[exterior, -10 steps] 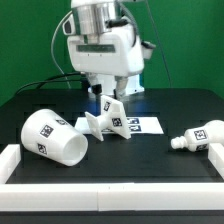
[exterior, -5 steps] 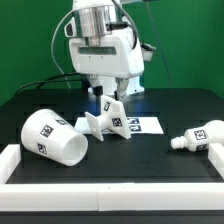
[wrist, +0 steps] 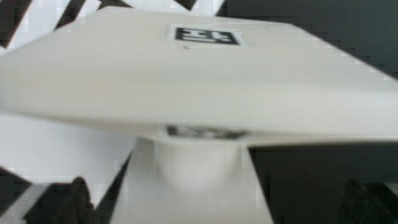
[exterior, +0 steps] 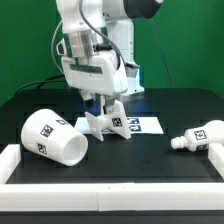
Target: Assemble lamp
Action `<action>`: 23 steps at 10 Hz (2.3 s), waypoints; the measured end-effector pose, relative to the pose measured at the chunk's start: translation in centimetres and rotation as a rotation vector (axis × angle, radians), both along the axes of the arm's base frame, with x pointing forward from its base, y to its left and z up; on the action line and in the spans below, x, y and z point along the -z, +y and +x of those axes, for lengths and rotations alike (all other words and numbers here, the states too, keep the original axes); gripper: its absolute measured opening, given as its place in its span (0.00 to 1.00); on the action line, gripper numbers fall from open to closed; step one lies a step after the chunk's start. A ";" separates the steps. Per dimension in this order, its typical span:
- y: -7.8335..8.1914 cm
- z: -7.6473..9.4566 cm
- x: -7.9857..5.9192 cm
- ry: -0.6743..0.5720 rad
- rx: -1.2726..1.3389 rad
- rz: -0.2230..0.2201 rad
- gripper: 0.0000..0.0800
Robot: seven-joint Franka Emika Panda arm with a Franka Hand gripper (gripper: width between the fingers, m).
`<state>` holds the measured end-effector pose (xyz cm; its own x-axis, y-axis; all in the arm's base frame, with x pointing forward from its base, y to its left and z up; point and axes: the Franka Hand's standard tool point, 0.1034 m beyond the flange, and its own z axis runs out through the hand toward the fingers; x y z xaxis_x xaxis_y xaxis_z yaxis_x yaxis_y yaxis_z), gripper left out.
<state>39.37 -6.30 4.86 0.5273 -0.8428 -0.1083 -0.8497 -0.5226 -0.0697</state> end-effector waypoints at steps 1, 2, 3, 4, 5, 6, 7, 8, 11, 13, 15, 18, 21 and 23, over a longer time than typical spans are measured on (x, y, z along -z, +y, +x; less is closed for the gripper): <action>-0.1 -0.1 1.0 0.007 0.002 -0.010 0.87; 0.0 -0.4 1.8 0.014 0.010 -0.014 0.87; 0.4 -0.7 2.5 0.024 0.004 -0.016 0.87; 0.9 -0.8 2.7 0.030 -0.004 -0.013 0.87; 1.0 -0.8 2.7 0.030 -0.008 -0.012 0.87; 1.0 -0.8 2.7 0.030 -0.010 -0.012 0.87; 1.0 -0.8 2.7 0.030 -0.010 -0.012 0.74; 1.0 -0.8 2.7 0.030 -0.010 -0.012 0.56; 1.0 -0.8 2.7 0.030 -0.011 -0.012 0.38; 1.0 -0.8 2.7 0.029 -0.013 -0.012 0.38; 3.1 -0.4 2.5 0.017 -0.132 -0.017 0.38; 6.2 0.5 2.0 -0.047 -0.556 -0.040 0.39; 6.7 0.3 2.2 -0.066 -0.775 -0.051 0.39; 6.6 0.3 2.2 -0.078 -0.918 -0.051 0.39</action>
Offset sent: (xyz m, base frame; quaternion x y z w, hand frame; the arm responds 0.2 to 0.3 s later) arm -0.0018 0.0183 -0.0134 -0.0009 -0.0129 0.0281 0.9995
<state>39.70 0.32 2.63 0.9954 -0.0935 -0.0185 -0.0945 -0.9932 -0.0682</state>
